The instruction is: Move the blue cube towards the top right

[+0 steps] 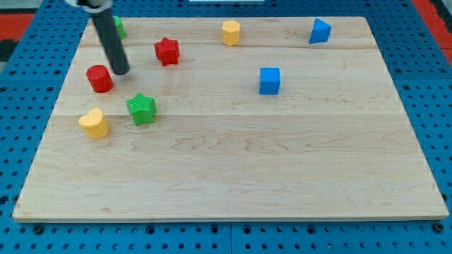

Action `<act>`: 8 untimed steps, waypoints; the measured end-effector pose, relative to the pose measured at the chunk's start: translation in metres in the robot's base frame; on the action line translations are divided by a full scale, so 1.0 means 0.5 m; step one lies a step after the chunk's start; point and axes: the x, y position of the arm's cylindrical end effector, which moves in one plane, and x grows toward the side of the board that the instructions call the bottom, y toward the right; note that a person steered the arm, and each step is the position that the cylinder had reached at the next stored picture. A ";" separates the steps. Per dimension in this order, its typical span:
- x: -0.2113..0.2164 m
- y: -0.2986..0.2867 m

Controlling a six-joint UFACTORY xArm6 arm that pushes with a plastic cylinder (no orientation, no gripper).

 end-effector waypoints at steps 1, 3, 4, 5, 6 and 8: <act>-0.018 0.195; 0.058 0.422; 0.058 0.516; 0.070 0.528; 0.070 0.530; 0.070 0.497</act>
